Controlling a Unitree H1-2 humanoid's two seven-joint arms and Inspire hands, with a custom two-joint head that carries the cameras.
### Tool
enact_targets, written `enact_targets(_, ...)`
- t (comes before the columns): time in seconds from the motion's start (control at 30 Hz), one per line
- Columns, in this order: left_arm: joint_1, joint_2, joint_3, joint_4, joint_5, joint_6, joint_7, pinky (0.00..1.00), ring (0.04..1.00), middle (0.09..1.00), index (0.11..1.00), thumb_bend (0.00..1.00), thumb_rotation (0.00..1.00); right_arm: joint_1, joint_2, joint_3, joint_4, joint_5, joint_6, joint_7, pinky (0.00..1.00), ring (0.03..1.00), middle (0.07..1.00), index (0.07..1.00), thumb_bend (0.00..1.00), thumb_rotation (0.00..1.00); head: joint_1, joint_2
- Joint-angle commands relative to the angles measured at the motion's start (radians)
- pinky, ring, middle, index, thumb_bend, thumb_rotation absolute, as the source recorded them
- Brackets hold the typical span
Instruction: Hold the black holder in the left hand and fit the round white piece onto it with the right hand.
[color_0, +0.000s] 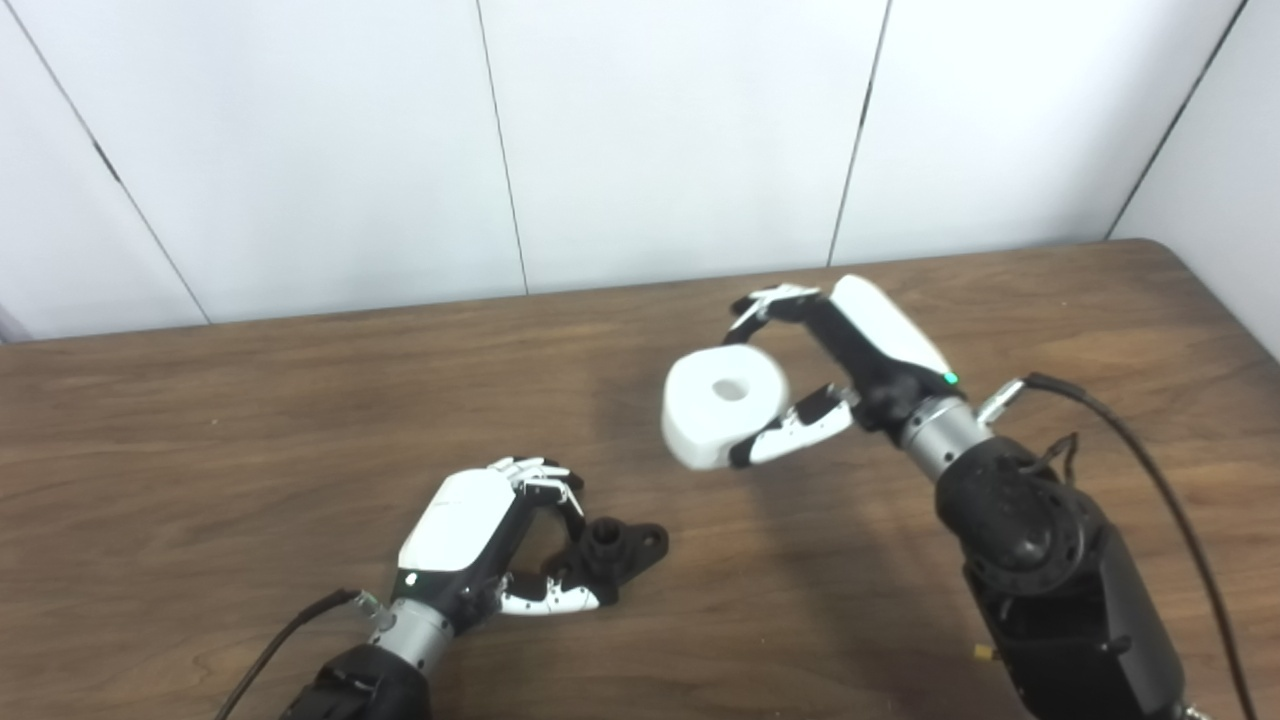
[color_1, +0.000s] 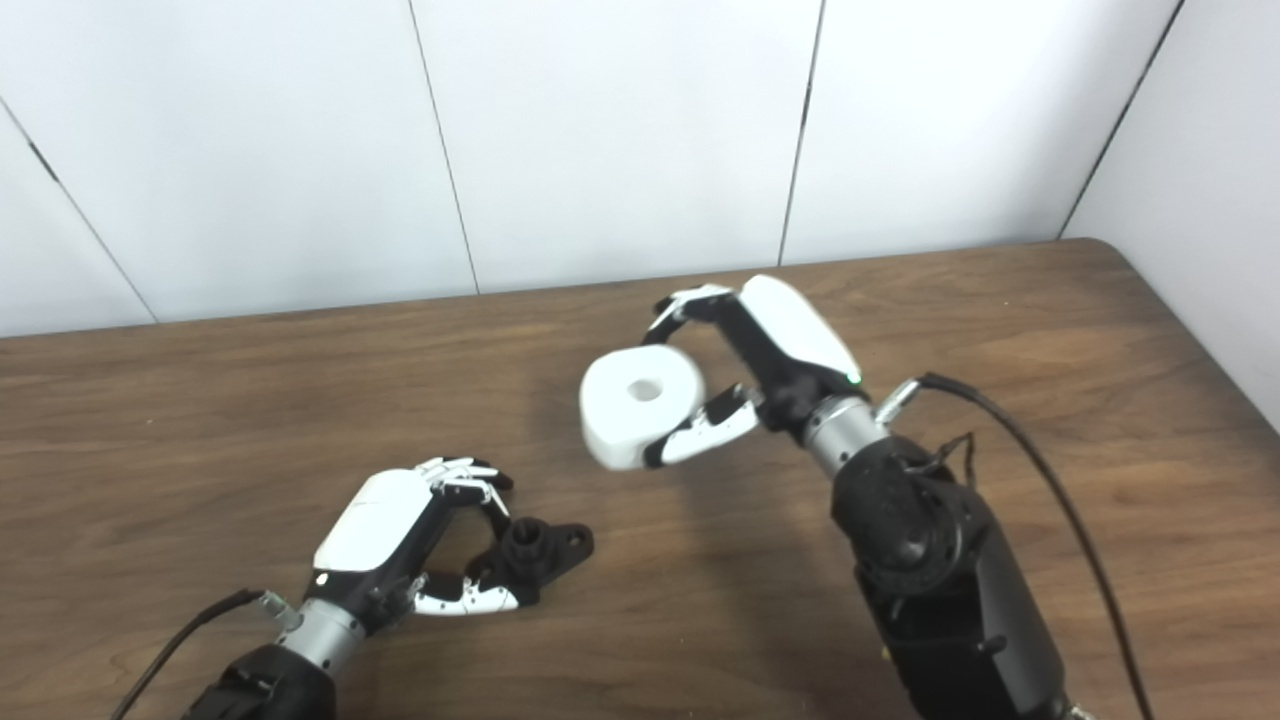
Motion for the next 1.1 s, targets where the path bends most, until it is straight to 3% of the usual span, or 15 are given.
enact_targets(0.0,0.033,-0.007,-0.036,0.045,0.024,0.053,-0.078,0.9,0.848,0.775,0.487,0.52,0.05,-0.027,0.019,0.0,-0.048,-0.008,-0.005,0.008,0.89,0.897,0.815,0.481,0.53,0.14,0.01,0.002)
enact_targets(0.57,0.021,-0.037,-0.051,0.062,0.035,0.084,-0.071,0.91,0.849,0.777,0.486,0.52,0.05,-0.024,0.116,0.05,-0.074,-0.022,-0.006,0.087,0.94,0.92,0.831,0.482,0.53,0.14,0.065,0.017)
enact_targets(1.07,0.015,-0.031,-0.04,0.058,0.024,0.084,-0.068,0.9,0.846,0.773,0.486,0.52,0.05,0.009,0.104,0.095,-0.026,-0.031,-0.032,0.051,0.99,0.92,0.825,0.481,0.53,0.14,0.054,0.024)
